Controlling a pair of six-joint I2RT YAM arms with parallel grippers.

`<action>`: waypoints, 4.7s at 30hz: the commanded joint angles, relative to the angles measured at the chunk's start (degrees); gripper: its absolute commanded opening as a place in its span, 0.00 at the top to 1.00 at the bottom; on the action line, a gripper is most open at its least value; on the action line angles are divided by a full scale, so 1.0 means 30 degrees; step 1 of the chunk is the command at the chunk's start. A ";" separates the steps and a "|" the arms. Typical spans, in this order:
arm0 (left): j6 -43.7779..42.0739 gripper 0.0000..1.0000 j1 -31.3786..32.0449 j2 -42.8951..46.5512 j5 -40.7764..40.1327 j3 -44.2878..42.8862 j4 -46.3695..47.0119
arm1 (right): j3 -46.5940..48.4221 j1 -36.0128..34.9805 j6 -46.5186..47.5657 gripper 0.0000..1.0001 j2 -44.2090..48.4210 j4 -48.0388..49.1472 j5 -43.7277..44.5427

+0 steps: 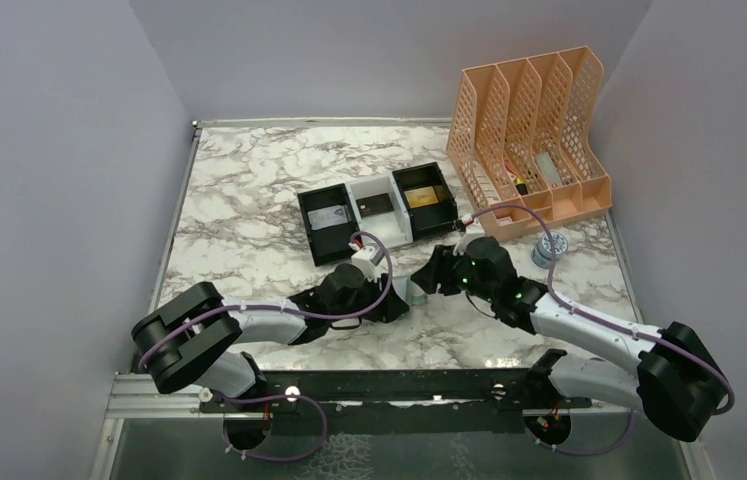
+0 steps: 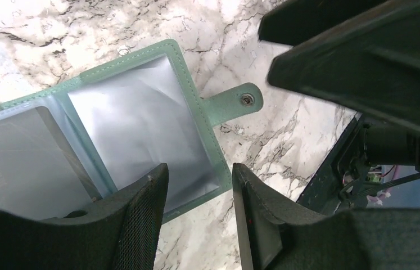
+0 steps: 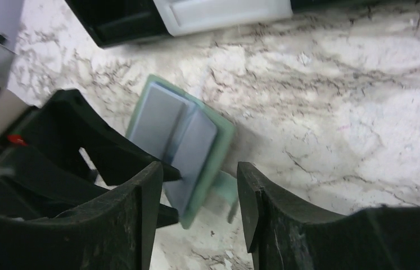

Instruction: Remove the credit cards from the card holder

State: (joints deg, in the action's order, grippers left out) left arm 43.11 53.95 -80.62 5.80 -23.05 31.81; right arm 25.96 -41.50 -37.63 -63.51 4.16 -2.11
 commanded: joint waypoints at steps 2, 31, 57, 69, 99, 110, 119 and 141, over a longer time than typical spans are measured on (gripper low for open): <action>0.0452 0.52 0.0238 -0.0207 0.0215 0.0168 0.1289 | 0.1512 0.0121 0.0407 0.55 0.0166 -0.0427 -0.0400; -0.1860 0.34 -0.0164 0.5070 -0.6515 -0.0777 -0.9190 | 0.1729 0.0103 0.0267 0.80 -0.9692 0.4209 -0.3899; -0.1792 0.33 -0.0182 0.3662 -0.7104 -0.1801 -1.0800 | 0.1661 0.0108 0.0267 0.80 -0.9586 0.4251 -0.4454; -0.2058 0.38 -0.0178 0.4134 -0.5777 -0.1225 -0.9657 | 0.1624 0.0103 0.0239 0.79 -0.9534 0.4266 -0.4490; -0.0955 0.43 -0.0090 0.0176 -0.1658 -0.1107 -0.5058 | 0.1113 0.0100 -0.0502 0.70 -0.9294 0.5365 -0.5280; -0.0744 0.46 -0.0069 0.0560 -0.1863 -0.0768 -0.5008 | 0.1464 0.0093 -0.0962 0.57 -0.9748 0.3944 -0.3315; -0.0719 0.46 -0.0059 0.0998 -0.2252 -0.0676 -0.4967 | 0.1502 0.0092 -0.0689 0.83 -1.0443 0.3599 -0.2209; -0.1207 0.32 -0.0231 0.2690 -0.5384 -0.1016 -0.6859 | 0.1251 0.0121 -0.0404 0.99 -1.2252 0.4327 -0.1382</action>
State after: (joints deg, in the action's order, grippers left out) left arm 39.92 53.36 -74.22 -7.46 -25.61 13.34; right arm 31.57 -40.91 -40.93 -96.33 26.59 -12.78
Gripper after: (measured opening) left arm 0.674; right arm 0.013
